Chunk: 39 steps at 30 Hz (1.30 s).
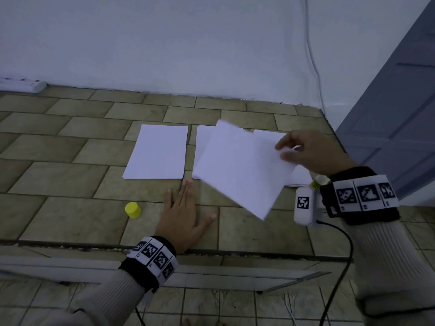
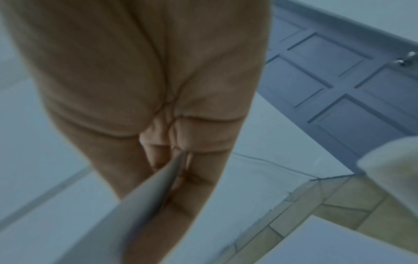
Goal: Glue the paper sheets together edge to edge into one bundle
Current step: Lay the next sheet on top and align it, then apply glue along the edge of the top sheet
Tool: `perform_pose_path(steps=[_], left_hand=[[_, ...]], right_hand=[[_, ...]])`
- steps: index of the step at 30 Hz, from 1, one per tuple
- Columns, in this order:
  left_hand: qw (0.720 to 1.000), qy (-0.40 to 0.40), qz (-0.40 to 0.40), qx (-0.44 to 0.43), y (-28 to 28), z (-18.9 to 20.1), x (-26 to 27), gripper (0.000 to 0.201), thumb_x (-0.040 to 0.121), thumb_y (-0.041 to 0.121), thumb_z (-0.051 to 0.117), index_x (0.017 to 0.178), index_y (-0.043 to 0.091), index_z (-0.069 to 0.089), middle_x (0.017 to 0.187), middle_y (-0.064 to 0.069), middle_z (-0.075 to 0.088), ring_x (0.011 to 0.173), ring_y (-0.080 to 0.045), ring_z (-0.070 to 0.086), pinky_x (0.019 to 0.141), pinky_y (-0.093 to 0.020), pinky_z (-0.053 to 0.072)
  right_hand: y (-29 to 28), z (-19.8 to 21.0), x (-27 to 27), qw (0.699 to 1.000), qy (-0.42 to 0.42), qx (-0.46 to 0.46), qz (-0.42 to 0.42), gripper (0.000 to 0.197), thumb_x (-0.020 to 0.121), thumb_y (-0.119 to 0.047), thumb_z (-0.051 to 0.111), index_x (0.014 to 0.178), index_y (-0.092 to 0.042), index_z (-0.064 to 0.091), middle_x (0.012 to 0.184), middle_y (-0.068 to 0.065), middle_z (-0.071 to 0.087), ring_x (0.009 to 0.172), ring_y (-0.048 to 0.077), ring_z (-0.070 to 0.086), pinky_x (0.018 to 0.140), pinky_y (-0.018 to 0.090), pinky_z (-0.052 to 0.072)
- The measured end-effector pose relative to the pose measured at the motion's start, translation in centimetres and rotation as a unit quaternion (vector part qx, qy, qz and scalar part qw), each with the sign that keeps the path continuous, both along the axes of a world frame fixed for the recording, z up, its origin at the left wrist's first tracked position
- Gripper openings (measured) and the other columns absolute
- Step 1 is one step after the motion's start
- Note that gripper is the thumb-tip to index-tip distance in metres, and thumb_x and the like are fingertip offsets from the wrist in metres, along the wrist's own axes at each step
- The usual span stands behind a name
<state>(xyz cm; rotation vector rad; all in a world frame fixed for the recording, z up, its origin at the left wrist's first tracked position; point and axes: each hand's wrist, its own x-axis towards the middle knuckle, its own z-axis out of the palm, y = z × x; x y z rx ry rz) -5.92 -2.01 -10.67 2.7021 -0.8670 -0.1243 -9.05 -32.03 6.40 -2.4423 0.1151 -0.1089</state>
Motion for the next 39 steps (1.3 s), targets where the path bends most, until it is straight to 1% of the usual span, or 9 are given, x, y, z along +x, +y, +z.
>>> perform_pose_path(steps=[3,7,11,15,20,27,31,35,39], left_hand=[[1.0,-0.002,-0.001,0.01,0.0,0.1,-0.1,0.108,0.077,0.084,-0.009,0.151,0.005,-0.012,0.162,-0.008,-0.006,0.148,-0.015,-0.011,0.121,-0.05,-0.003],[1.0,0.0,0.0,0.023,0.0,0.3,-0.1,0.109,0.077,0.083,-0.009,0.152,0.004,-0.009,0.161,-0.007,-0.007,0.147,-0.014,-0.015,0.121,-0.048,-0.005],[1.0,-0.011,-0.002,0.024,0.0,0.0,-0.1,0.104,0.081,0.081,-0.002,0.154,0.007,-0.002,0.162,-0.005,-0.004,0.148,-0.015,-0.013,0.12,-0.05,-0.006],[0.998,-0.026,-0.01,0.054,-0.1,0.2,0.0,0.108,0.077,0.082,-0.01,0.155,0.011,0.013,0.163,-0.007,0.0,0.149,-0.017,-0.01,0.119,-0.049,-0.009],[0.998,-0.023,-0.007,0.058,-0.1,0.4,-0.1,0.11,0.075,0.082,-0.013,0.155,0.011,0.016,0.163,-0.007,0.0,0.15,-0.018,-0.008,0.119,-0.05,-0.008],[0.997,-0.01,-0.001,0.073,-0.2,0.9,-0.2,0.112,0.072,0.083,-0.017,0.156,0.013,0.012,0.163,-0.006,-0.003,0.15,-0.017,-0.01,0.12,-0.049,-0.008],[0.997,-0.008,-0.002,0.078,-0.2,0.8,-0.1,0.111,0.073,0.083,-0.015,0.156,0.014,0.012,0.164,-0.006,-0.002,0.15,-0.017,-0.01,0.12,-0.049,-0.008],[0.998,0.001,0.004,0.07,-0.1,0.7,0.1,0.113,0.07,0.087,-0.012,0.155,0.016,0.013,0.164,-0.003,-0.001,0.149,-0.014,-0.009,0.12,-0.046,-0.008],[0.996,0.079,0.027,0.019,-0.2,2.3,0.2,0.108,0.067,0.085,0.005,0.154,0.021,0.019,0.164,0.003,0.002,0.149,-0.009,-0.004,0.121,-0.042,-0.008]], right_hand=[[0.3,-0.8,1.6,0.988,-0.051,0.124,-0.077,0.017,0.086,-0.001,0.065,0.1,-0.009,0.065,0.086,-0.004,0.059,0.072,0.008,0.06,0.06,0.013,0.054],[2.2,-5.3,4.9,0.951,-0.026,0.272,-0.143,0.027,0.084,0.007,0.065,0.111,0.007,0.06,0.084,0.002,0.055,0.077,0.015,0.059,0.068,0.027,0.06],[3.9,-10.0,7.2,0.964,0.01,0.2,-0.177,0.028,0.082,-0.004,0.071,0.109,0.0,0.064,0.074,-0.006,0.048,0.083,0.022,0.054,0.089,0.046,0.054],[4.6,-11.9,8.0,0.973,0.041,0.144,-0.179,0.03,0.084,-0.012,0.07,0.112,-0.003,0.062,0.087,0.004,0.056,0.092,0.027,0.06,0.09,0.042,0.052],[5.0,-11.7,8.0,0.991,0.072,0.007,-0.113,0.035,0.083,-0.022,0.071,0.115,-0.01,0.06,0.108,0.007,0.057,0.103,0.022,0.055,0.079,0.023,0.04],[5.6,-11.4,8.6,0.982,0.134,-0.096,-0.091,0.041,0.085,-0.026,0.069,0.121,-0.014,0.055,0.13,0.01,0.049,0.112,0.025,0.053,0.086,0.03,0.045],[6.1,-11.2,8.2,0.972,0.147,-0.143,-0.115,0.04,0.086,-0.032,0.068,0.121,-0.018,0.055,0.129,0.013,0.039,0.114,0.029,0.049,0.089,0.037,0.047],[5.8,-9.7,7.0,0.983,0.097,-0.096,-0.119,0.039,0.089,-0.037,0.063,0.123,-0.019,0.055,0.127,0.013,0.04,0.115,0.03,0.048,0.091,0.038,0.046],[4.6,-7.4,4.0,0.989,-0.059,-0.021,-0.137,0.03,0.089,-0.032,0.064,0.115,-0.016,0.061,0.118,0.01,0.05,0.098,0.025,0.056,0.087,0.034,0.046]])
